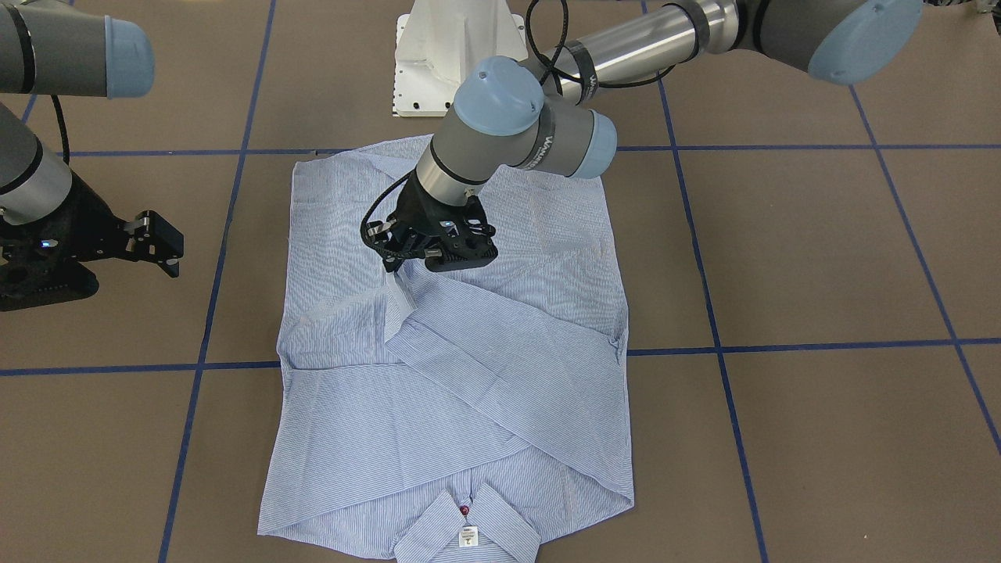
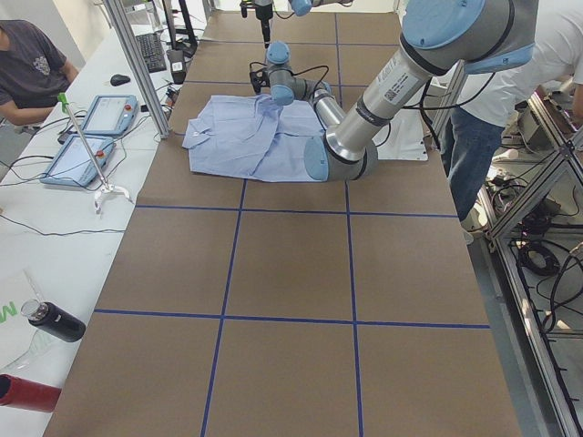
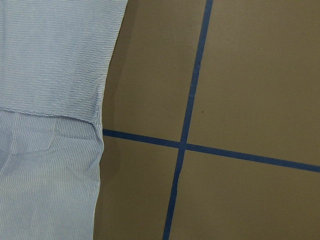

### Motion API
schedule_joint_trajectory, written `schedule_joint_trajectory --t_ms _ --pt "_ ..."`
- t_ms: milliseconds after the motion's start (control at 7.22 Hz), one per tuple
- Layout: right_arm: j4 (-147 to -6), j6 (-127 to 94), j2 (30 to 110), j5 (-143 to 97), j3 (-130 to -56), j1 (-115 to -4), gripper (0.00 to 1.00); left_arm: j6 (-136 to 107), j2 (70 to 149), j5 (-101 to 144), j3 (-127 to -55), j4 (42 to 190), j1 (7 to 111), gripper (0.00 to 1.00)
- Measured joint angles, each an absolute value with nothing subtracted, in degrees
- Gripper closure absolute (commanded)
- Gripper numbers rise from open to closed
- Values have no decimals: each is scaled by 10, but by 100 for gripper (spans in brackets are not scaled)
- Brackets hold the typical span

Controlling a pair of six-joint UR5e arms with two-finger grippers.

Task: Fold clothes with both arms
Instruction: 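Lay the sleeve over the folded one and open the left gripper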

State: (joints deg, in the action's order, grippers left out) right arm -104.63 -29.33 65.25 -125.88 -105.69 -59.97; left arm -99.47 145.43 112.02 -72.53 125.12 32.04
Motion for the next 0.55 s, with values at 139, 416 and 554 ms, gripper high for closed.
schedule_joint_trajectory --t_ms 139,416,554 --pt "-1046 -293 652 -1259 -1057 -598 0 -994 1456 1112 -718 1259 315 0" --pt "-1045 -294 651 -1259 -1059 -595 0 -986 1459 1105 -719 1267 312 0" --pt "-1044 -294 650 -1260 -1059 -593 0 -972 1463 1098 -722 1272 311 0"
